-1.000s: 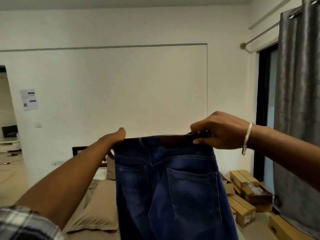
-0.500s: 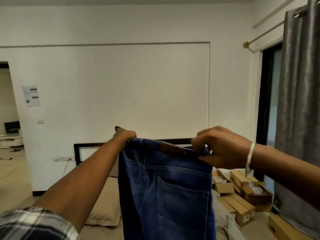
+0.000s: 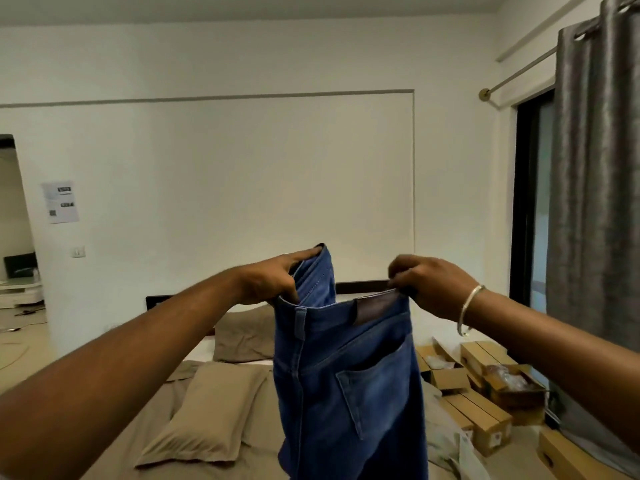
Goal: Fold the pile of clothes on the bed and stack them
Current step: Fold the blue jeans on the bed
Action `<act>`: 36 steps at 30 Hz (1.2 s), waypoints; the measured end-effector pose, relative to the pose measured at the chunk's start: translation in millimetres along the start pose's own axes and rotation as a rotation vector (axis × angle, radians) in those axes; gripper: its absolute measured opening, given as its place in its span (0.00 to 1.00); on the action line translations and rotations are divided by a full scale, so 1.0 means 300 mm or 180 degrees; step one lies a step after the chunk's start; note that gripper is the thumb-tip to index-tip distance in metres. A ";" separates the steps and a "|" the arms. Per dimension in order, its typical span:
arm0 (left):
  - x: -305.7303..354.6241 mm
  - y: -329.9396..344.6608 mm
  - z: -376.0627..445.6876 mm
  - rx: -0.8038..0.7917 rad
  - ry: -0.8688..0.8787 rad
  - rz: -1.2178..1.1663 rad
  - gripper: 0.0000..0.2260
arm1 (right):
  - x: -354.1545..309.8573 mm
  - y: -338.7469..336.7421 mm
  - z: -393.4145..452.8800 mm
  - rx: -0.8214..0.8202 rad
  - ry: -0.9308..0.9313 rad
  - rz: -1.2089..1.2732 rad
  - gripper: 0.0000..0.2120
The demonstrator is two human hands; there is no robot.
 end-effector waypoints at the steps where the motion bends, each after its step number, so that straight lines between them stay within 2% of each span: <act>1: 0.011 0.022 0.000 -0.0109 0.0048 0.0085 0.47 | -0.009 -0.005 0.014 0.0082 -0.0126 0.0162 0.08; 5: 0.054 0.110 0.024 -0.0590 0.0128 0.0529 0.43 | -0.047 -0.009 0.058 -0.0035 -0.0524 0.0783 0.09; 9: 0.083 0.171 0.040 -0.0829 0.0426 0.0832 0.37 | -0.063 0.000 0.065 -0.0116 -0.0300 0.1244 0.15; 12: 0.081 0.185 0.030 -0.0880 0.0565 0.0819 0.37 | -0.060 -0.001 0.058 -0.0170 -0.0150 0.1296 0.11; 14: 0.083 0.177 0.008 -0.0773 0.0596 0.0449 0.35 | -0.047 0.001 0.051 -0.0063 0.0013 0.1306 0.08; 16: 0.068 0.114 -0.027 -0.0336 0.0305 -0.0339 0.31 | -0.018 0.004 0.042 0.0167 0.0238 0.1330 0.09; 18: 0.030 0.052 -0.074 -0.0298 -0.0122 -0.0807 0.41 | 0.022 0.002 0.031 0.0363 0.0542 0.1303 0.10; 19: 0.013 0.036 -0.096 -0.0317 -0.0266 -0.0571 0.45 | 0.038 0.000 0.025 0.0430 0.0672 0.1304 0.11; 20: -0.003 0.032 -0.107 -0.0286 -0.0355 -0.0155 0.44 | 0.050 -0.004 0.024 0.0475 0.0776 0.1329 0.12; 22: -0.021 0.062 -0.105 0.0041 -0.0472 0.0608 0.35 | 0.049 -0.008 0.033 0.0515 0.0898 0.1443 0.13; 25: -0.046 0.091 -0.058 0.0793 -0.0566 0.0729 0.27 | 0.021 0.002 0.061 0.0532 0.0954 0.1631 0.14; 28: -0.069 0.071 -0.040 0.0881 -0.0701 0.0753 0.19 | 0.018 0.007 0.075 0.0506 0.0990 0.1799 0.12; 30: -0.059 0.051 -0.040 0.1144 -0.0532 0.1267 0.12 | 0.033 0.016 0.083 0.0065 0.1001 0.1908 0.13; 33: -0.003 0.075 -0.017 0.1686 0.0109 0.2652 0.05 | 0.052 0.051 0.116 -0.1138 0.1151 0.1428 0.19; 34: -0.001 0.088 0.002 0.1731 0.0226 0.2847 0.04 | 0.050 0.055 0.129 -0.1270 0.1111 0.1146 0.16; 36: -0.037 0.074 0.046 0.1733 0.0195 0.2566 0.05 | 0.042 0.056 0.148 -0.1041 0.1032 0.0975 0.06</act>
Point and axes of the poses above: each hand's wrist, its own z-axis towards the middle knuckle, its own y-axis out of the palm, x = y × z, the point moved 4 cm from there along z, towards the middle knuckle, and after that the axes turned 2 degrees about -x, right-handed, at the moved point
